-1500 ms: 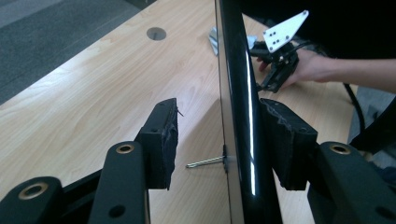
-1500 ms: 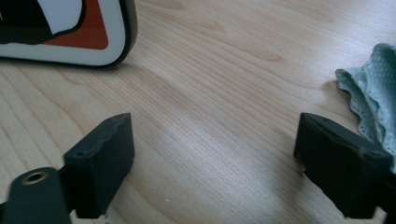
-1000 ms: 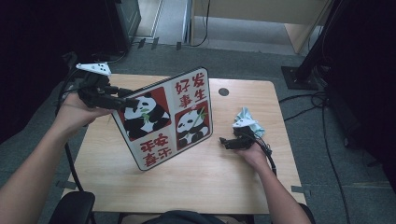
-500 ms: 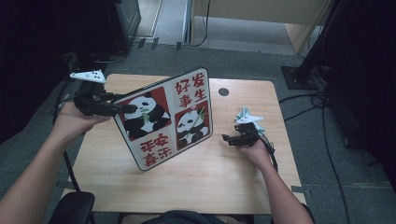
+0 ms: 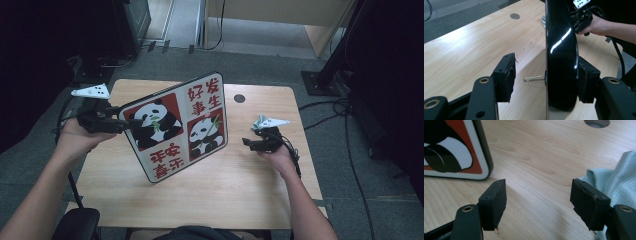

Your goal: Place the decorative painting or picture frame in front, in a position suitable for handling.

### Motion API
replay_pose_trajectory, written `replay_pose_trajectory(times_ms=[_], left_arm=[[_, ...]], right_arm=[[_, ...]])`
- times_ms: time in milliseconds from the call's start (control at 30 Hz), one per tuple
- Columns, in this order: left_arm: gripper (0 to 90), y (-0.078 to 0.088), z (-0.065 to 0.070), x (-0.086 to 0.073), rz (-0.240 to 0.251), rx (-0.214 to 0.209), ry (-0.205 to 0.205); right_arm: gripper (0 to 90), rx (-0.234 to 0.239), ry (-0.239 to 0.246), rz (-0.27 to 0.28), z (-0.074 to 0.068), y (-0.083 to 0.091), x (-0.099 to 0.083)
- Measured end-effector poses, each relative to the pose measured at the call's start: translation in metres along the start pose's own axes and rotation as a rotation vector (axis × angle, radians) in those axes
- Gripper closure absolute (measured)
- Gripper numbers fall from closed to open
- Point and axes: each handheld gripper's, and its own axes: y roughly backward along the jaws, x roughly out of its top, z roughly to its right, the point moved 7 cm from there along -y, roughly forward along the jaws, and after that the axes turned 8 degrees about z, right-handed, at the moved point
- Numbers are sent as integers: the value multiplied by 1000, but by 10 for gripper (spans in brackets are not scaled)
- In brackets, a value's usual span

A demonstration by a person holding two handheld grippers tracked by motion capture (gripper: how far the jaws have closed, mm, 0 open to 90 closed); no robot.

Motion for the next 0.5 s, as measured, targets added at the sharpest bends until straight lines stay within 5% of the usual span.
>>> replay_pose_trajectory(times_ms=[233,500], left_arm=[[434,2,2,-10,8,7,22],[467,1,7,-23,4,11,40]], right_arm=[[331,-33,-24,31,15,8,5],[359,-79,-32,8,36,13,0]])
